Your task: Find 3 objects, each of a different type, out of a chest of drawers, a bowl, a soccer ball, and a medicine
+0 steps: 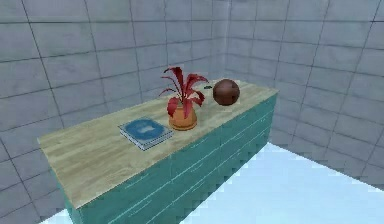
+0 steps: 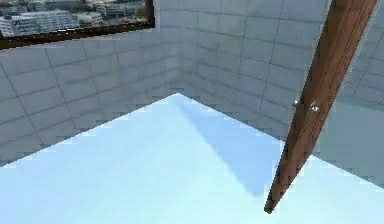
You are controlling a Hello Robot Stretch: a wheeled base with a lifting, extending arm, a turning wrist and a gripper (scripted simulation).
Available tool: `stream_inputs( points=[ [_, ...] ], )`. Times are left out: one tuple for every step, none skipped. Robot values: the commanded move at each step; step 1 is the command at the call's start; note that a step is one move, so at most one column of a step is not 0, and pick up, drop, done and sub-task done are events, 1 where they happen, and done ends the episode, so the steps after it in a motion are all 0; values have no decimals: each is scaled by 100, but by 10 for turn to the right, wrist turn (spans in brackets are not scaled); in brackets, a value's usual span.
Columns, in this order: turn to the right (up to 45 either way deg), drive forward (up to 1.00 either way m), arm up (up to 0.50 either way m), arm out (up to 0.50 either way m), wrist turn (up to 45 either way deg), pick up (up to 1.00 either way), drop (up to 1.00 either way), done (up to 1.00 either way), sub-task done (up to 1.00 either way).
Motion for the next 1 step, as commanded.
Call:
stream_inputs(
  points=[
    [-450,0,0,0,0,0,0,0,0]
  ],
)
